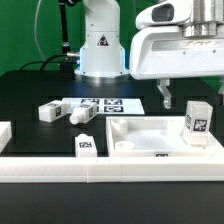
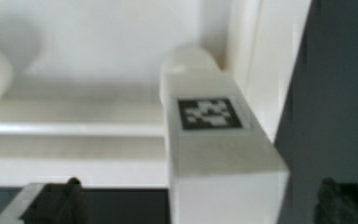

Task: Assemble one leg

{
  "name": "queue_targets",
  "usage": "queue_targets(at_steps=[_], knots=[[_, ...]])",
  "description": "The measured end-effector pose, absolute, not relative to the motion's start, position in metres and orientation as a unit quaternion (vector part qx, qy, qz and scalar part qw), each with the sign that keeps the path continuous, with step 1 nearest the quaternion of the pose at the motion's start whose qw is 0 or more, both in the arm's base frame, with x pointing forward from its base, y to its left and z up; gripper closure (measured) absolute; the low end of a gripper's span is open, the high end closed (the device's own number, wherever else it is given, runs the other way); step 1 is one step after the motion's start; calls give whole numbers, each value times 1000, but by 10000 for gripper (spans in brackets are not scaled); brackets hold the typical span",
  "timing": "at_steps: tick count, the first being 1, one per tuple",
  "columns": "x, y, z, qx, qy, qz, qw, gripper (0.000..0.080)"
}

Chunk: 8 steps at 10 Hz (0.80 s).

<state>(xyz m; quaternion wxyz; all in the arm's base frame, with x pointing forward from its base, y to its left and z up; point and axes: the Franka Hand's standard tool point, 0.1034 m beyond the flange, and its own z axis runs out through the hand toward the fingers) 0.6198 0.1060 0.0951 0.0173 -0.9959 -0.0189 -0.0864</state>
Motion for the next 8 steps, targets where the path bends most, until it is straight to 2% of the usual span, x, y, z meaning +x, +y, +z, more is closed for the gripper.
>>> queue_targets(at_steps=[3, 4, 7, 8], knots=[[614, 103, 93, -999, -16, 30, 20, 151], [624, 104, 93, -1000, -16, 13, 20, 151], [621, 109, 87, -1000, -14, 16, 20, 151], [621, 109, 88, -1000, -15, 15, 20, 287]])
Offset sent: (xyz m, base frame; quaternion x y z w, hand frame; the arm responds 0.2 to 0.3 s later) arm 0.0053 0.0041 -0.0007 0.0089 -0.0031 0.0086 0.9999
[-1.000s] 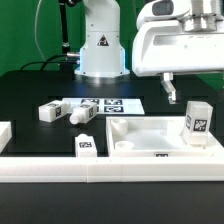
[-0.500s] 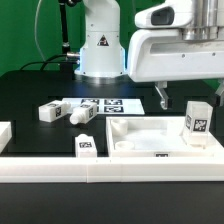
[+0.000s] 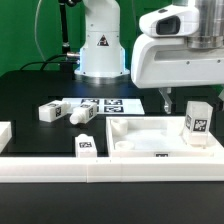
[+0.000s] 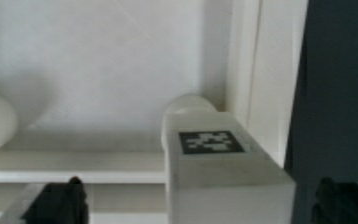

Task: Assemble one leg

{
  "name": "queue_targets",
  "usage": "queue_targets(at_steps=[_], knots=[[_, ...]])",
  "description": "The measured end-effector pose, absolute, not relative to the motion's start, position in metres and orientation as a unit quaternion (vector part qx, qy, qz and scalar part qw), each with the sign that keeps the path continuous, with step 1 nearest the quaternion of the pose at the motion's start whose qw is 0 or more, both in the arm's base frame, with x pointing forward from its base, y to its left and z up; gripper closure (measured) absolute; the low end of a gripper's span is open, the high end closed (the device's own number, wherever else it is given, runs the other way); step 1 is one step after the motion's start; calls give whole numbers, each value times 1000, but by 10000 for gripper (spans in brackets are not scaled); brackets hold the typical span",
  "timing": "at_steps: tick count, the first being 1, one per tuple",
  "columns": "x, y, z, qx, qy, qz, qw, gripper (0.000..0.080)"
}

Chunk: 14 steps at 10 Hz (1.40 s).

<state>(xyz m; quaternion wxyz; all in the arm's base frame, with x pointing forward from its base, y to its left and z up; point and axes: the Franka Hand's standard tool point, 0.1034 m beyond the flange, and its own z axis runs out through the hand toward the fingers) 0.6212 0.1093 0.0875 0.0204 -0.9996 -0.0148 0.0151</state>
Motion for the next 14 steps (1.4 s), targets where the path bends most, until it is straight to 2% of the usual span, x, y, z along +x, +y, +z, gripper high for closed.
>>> queue_targets(at_steps=[1, 2, 3, 6, 11, 14], knots=[[622, 108, 88, -999, -27, 13, 21, 449], [623, 107, 88, -999, -35, 11, 21, 449], [623, 107, 88, -999, -28, 11, 21, 515], [623, 107, 88, -1000, 1, 12, 21, 515], [623, 108, 87, -966, 258, -1, 23, 514], [623, 110, 86, -911, 411, -10, 38, 514]])
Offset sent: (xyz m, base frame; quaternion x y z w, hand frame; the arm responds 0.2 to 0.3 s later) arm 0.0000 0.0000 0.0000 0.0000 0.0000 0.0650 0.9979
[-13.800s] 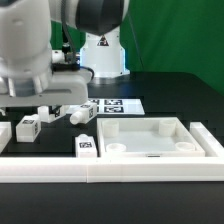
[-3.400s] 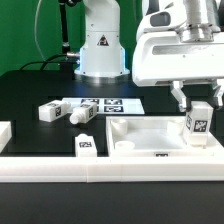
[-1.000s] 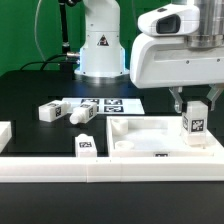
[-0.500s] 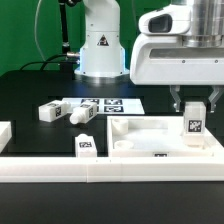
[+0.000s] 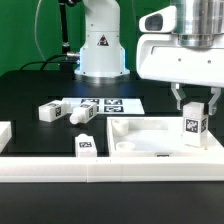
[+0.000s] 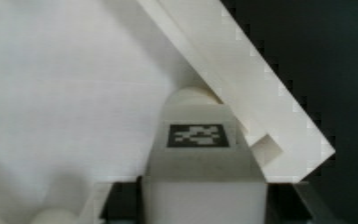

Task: Assemble one leg

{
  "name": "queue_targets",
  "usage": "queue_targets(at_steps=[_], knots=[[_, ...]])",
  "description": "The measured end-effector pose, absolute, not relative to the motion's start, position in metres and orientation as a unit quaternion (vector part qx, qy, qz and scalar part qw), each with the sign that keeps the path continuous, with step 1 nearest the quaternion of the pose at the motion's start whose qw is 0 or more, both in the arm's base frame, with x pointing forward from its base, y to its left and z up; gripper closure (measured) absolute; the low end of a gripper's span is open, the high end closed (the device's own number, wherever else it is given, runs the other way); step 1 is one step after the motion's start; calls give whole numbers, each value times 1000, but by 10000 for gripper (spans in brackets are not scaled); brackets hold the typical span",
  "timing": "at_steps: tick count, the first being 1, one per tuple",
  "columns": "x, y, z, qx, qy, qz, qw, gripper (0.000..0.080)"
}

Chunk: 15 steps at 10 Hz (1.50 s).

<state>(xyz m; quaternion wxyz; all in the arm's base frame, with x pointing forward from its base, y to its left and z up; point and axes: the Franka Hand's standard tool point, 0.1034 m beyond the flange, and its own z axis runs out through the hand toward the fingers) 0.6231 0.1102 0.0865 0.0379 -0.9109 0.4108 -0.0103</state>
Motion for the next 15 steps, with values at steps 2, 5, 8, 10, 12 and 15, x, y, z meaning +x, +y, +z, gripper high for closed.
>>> queue_targets(at_steps=[2, 5, 8, 10, 12, 15], knots=[[623, 111, 87, -879, 476, -8, 38, 514], [623, 111, 86, -880, 473, -7, 38, 333], [625, 112, 83, -925, 380, -8, 31, 163], [625, 111, 83, -947, 321, -10, 29, 152], [626, 112, 84, -975, 221, -14, 24, 150], [626, 114, 84, -998, 62, -20, 18, 150]])
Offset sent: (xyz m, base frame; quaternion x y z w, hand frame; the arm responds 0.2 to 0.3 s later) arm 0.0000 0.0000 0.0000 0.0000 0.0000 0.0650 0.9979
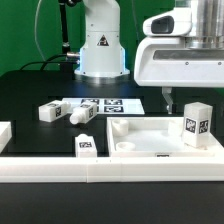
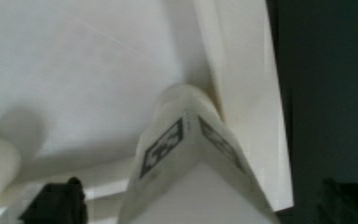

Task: Assemble one leg

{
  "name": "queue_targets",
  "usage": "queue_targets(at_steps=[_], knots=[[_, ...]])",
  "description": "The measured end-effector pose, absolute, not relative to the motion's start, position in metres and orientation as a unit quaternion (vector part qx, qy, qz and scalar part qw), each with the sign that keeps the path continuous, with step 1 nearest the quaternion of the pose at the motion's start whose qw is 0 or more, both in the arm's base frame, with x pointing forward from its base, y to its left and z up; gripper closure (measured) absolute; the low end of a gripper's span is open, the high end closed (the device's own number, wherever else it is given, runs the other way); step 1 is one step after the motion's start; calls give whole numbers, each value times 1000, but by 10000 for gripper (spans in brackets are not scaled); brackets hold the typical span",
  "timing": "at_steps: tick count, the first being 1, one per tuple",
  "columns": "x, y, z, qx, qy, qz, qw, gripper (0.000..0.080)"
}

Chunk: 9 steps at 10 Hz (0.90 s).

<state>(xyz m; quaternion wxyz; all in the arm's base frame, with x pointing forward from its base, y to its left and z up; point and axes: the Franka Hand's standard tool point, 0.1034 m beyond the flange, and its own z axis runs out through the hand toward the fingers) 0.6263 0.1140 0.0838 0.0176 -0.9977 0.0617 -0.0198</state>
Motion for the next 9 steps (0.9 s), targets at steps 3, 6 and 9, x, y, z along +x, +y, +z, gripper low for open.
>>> queue_targets(at_steps=[3, 6, 9], knots=[[627, 110, 83, -997, -66, -21, 12, 150], [627, 108, 83, -992, -124, -21, 2, 150], [627, 108, 83, -993, -118, -21, 2, 395]])
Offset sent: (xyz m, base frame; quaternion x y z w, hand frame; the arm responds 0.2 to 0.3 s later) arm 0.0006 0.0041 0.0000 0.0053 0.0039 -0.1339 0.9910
